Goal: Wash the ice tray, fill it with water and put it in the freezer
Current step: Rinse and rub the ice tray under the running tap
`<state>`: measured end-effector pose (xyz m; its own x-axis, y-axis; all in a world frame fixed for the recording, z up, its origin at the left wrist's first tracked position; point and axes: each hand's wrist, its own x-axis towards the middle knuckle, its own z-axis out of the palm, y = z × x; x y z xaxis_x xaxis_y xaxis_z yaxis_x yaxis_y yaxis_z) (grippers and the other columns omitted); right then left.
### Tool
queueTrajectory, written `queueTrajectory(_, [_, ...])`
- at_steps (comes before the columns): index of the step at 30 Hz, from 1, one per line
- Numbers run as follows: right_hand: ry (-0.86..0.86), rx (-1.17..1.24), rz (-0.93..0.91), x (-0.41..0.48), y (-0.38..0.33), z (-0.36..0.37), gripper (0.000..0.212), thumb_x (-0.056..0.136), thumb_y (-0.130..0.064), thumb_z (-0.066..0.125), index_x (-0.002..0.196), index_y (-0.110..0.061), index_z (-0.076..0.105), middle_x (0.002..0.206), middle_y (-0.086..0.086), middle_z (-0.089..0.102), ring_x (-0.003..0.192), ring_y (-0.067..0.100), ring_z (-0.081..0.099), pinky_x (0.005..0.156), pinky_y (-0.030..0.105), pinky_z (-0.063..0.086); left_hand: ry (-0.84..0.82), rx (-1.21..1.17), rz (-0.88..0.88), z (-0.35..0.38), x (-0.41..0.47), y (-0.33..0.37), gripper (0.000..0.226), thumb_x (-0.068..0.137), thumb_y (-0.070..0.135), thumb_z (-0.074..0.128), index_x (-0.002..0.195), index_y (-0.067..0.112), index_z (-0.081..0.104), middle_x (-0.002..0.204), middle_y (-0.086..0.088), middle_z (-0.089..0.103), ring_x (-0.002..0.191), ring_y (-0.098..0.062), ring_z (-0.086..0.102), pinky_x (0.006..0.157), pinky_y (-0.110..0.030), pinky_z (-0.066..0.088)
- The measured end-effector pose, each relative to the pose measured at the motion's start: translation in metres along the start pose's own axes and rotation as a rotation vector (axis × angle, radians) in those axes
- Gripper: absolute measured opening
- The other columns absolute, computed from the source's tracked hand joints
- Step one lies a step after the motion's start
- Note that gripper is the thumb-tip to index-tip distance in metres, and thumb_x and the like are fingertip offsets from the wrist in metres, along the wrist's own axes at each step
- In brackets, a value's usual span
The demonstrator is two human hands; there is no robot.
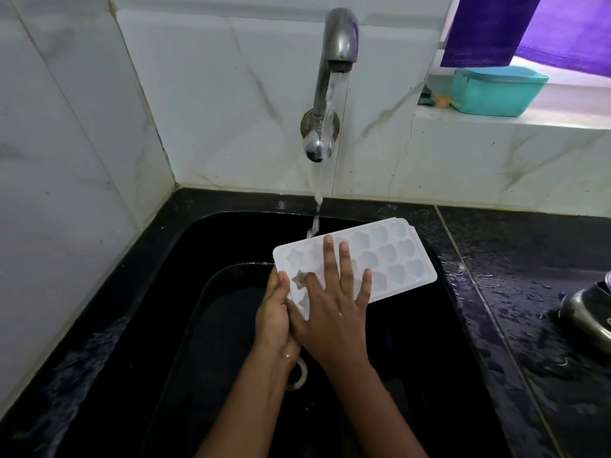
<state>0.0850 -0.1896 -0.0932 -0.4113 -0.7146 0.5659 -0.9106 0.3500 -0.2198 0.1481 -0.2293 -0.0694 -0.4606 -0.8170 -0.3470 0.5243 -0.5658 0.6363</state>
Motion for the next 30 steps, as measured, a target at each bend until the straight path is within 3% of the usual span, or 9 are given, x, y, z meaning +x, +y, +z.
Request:
queueTrajectory(3, [-0.024, 0.015, -0.021, -0.001, -0.001, 0.003, 0.034, 0.083, -0.05, 0.045, 0.102, -0.03, 0.064, 0.158, 0.008, 0.018, 0.147, 0.025, 0.007, 0.111, 0.055, 0.007, 0.021, -0.054, -0.027, 0.0, 0.001, 0.0, 0.032, 0.104, 0.024, 0.038, 0.127, 0.016, 0.059, 0.117, -0.011, 0.07, 0.105, -0.027, 0.068, 0.087, -0.04, 0.055])
queueTrajectory(7, [-0.009, 0.02, -0.078, 0.003, 0.007, 0.002, 0.029, 0.08, -0.054, 0.05, 0.094, -0.033, 0.064, 0.157, 0.007, 0.022, 0.147, 0.025, 0.011, 0.113, 0.054, 0.007, 0.007, -0.078, -0.004, -0.002, 0.0, 0.0, 0.032, 0.104, 0.024, 0.037, 0.127, 0.017, 0.059, 0.117, -0.011, 0.07, 0.104, -0.027, 0.069, 0.075, -0.035, 0.06])
queueTrajectory(14, [-0.053, -0.014, -0.067, -0.001, -0.001, 0.004, 0.038, 0.085, -0.051, 0.039, 0.105, -0.03, 0.064, 0.158, 0.007, 0.02, 0.146, 0.025, 0.009, 0.111, 0.053, 0.007, 0.039, -0.032, -0.017, -0.005, 0.003, -0.003, 0.032, 0.104, 0.026, 0.038, 0.125, 0.02, 0.061, 0.119, -0.008, 0.069, 0.105, -0.025, 0.068, 0.087, -0.039, 0.054])
queueTrajectory(19, [-0.045, -0.004, -0.025, -0.001, 0.004, 0.001, 0.032, 0.08, -0.054, 0.046, 0.094, -0.032, 0.064, 0.157, 0.008, 0.024, 0.146, 0.025, 0.013, 0.112, 0.054, 0.005, 0.029, -0.077, -0.033, -0.002, 0.002, -0.004, 0.031, 0.104, 0.023, 0.036, 0.121, 0.018, 0.061, 0.112, -0.011, 0.071, 0.092, -0.023, 0.072, 0.074, -0.035, 0.06])
queueTrajectory(24, [-0.098, -0.036, -0.133, -0.002, -0.001, 0.005, 0.043, 0.086, -0.046, 0.039, 0.113, -0.022, 0.062, 0.158, 0.01, 0.017, 0.146, 0.025, 0.008, 0.11, 0.054, 0.008, 0.025, -0.081, -0.055, -0.007, 0.005, -0.003, 0.031, 0.103, 0.026, 0.039, 0.123, 0.019, 0.062, 0.119, -0.009, 0.069, 0.108, -0.028, 0.067, 0.098, -0.047, 0.049])
queueTrajectory(27, [-0.189, 0.185, -0.122, 0.006, 0.011, -0.001, 0.041, 0.084, -0.053, 0.043, 0.112, -0.029, 0.061, 0.16, -0.003, 0.01, 0.147, 0.015, -0.005, 0.115, 0.049, 0.003, 0.013, -0.143, -0.013, -0.005, 0.005, -0.002, 0.033, 0.103, 0.024, 0.038, 0.129, 0.018, 0.058, 0.118, -0.01, 0.069, 0.104, -0.027, 0.069, 0.081, -0.04, 0.058])
queueTrajectory(30, [-0.07, 0.34, 0.034, 0.015, 0.019, -0.014, 0.036, 0.079, -0.058, 0.049, 0.098, -0.03, 0.062, 0.154, -0.006, 0.029, 0.143, 0.006, 0.006, 0.113, 0.047, 0.006, -0.002, -0.222, -0.027, -0.003, 0.008, 0.0, 0.034, 0.104, 0.027, 0.035, 0.129, 0.019, 0.057, 0.116, -0.014, 0.07, 0.096, -0.029, 0.071, 0.066, -0.041, 0.06])
